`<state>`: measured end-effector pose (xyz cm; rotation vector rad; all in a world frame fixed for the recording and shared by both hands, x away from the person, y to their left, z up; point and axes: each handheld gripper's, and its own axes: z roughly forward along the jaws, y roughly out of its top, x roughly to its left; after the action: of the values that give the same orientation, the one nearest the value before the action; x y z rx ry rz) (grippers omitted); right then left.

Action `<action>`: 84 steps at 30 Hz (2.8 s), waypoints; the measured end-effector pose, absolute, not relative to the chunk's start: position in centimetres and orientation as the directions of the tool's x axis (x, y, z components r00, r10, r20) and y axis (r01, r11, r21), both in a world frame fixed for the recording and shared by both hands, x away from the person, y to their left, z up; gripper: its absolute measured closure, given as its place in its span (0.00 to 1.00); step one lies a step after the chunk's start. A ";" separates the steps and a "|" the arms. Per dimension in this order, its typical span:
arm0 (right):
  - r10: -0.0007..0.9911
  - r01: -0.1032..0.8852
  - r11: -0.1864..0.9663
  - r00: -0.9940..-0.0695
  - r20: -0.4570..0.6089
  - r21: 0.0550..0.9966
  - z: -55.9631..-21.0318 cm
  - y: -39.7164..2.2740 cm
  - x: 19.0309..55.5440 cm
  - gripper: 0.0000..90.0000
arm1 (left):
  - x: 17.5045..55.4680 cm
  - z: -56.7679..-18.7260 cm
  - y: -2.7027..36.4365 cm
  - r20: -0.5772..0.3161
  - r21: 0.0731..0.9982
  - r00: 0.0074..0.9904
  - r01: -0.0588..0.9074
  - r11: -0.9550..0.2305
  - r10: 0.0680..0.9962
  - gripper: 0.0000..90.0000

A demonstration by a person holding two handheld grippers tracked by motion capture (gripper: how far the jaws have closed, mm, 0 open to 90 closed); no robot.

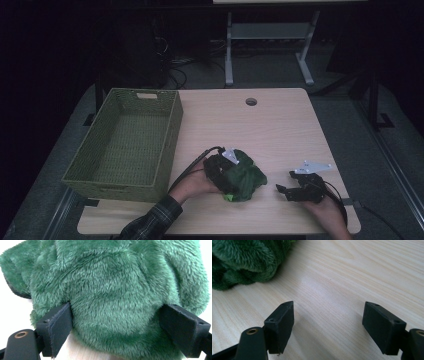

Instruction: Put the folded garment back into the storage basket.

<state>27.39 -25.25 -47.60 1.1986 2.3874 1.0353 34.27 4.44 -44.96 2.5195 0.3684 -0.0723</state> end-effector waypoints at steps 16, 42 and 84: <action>0.780 0.576 0.400 -0.622 0.064 0.713 -47.7 -24.9 27.5 0.29 | 34.0 -44.9 2.9 -0.068 0.495 0.957 0.277 -0.823 0.281 0.38; 0.790 0.550 0.403 -0.613 0.027 0.731 -48.2 -25.0 27.6 0.20 | 34.6 -40.0 5.7 -0.163 0.578 0.945 0.324 -0.749 0.283 0.88; 0.792 0.552 0.400 -0.610 0.026 0.732 -48.2 -25.0 27.6 0.20 | 37.4 -29.0 28.1 -0.051 0.609 0.717 0.574 -0.548 0.695 0.87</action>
<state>27.64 -25.02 -48.18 1.1669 2.3360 1.0354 37.40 28.07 -29.01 2.3119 0.9604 0.2606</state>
